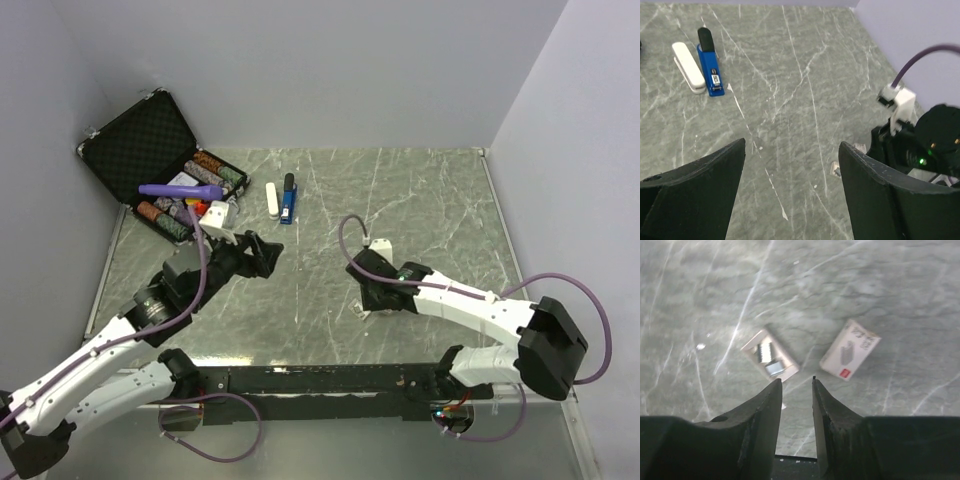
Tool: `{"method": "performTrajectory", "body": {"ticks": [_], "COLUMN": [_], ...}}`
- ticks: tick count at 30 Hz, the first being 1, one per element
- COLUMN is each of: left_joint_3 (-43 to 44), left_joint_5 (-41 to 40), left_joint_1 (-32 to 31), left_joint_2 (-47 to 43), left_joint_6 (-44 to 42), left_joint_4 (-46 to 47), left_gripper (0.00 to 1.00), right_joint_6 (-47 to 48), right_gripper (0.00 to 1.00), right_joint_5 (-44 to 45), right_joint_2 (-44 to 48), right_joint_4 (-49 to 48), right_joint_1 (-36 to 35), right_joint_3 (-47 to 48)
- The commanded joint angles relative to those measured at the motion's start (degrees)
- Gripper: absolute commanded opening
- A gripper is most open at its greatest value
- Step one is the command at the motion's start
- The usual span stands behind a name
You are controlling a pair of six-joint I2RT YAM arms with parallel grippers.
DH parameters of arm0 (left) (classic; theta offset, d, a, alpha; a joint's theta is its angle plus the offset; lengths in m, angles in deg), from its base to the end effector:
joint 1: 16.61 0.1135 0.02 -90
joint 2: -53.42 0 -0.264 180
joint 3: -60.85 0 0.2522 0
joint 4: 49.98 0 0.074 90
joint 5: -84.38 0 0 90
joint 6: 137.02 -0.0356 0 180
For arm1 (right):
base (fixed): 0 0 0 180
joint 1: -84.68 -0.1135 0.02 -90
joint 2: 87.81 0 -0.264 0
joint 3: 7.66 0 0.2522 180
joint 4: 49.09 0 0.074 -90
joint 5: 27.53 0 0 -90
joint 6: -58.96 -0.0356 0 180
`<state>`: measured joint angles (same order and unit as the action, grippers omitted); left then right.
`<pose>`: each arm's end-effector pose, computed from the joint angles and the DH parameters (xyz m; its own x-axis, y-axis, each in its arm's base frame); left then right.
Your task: Unload the staples from the stapler
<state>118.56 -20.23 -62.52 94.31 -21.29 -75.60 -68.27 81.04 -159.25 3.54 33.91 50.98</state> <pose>0.1240 -0.1151 0.3427 -0.3223 -0.2710 -0.9070 0.4237 0.8155 -0.3943 0.1522 0.1684 0.2099 -0.8515 -0.1361 -0.5063 -0.1700 0.9852 0.0210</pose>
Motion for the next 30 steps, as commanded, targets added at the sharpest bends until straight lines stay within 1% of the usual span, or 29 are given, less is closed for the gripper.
{"method": "performTrajectory", "body": {"ticks": [1,5,7,8,12,14,19,23,27,30], "left_joint_3": [1.67,0.97,-0.08,-0.69,-2.37,-2.63,-3.34,-4.13,-4.65,-5.09], "left_joint_5": [3.62,7.31,8.54,9.07,10.13,10.48,11.71,12.85,12.86,12.59], "left_joint_1": [-0.14,-0.14,-0.14,-0.14,-0.14,-0.14,-0.14,-0.14,-0.23,-0.23], "left_joint_2": [2.44,5.95,7.28,7.72,8.95,9.39,9.92,9.83,9.39,8.95], "left_joint_6": [0.10,1.94,3.26,3.79,5.02,5.38,6.17,6.69,6.70,6.52], "left_joint_4": [1.31,1.92,2.97,3.68,5.79,6.32,7.28,7.90,7.73,7.73], "left_gripper": [0.79,0.78,0.78,0.78,0.78,0.77,0.77,0.77,0.78,0.78], "right_joint_6": [-3.11,-3.19,-3.46,-3.72,-5.56,-7.32,-11.89,-14.35,-16.29,-17.26], "right_gripper": [0.39,0.41,0.50,0.52,0.55,0.59,0.61,0.63,0.64,0.64], "right_joint_5": [2.70,2.96,3.23,3.06,1.48,0.77,0.33,0.07,0.94,2.69], "right_joint_2": [2.18,3.32,3.41,3.24,3.32,4.37,4.38,1.23,-1.16,1.03], "right_joint_4": [2.70,3.40,3.93,4.19,4.20,3.41,1.56,-0.29,0.50,1.29], "right_joint_1": [4.52,8.31,9.71,10.33,12.26,12.70,13.06,13.06,13.06,13.06], "right_joint_3": [-0.59,-0.85,-1.11,-1.29,-2.69,-4.09,-5.95,-5.86,-4.63,-5.07]}}
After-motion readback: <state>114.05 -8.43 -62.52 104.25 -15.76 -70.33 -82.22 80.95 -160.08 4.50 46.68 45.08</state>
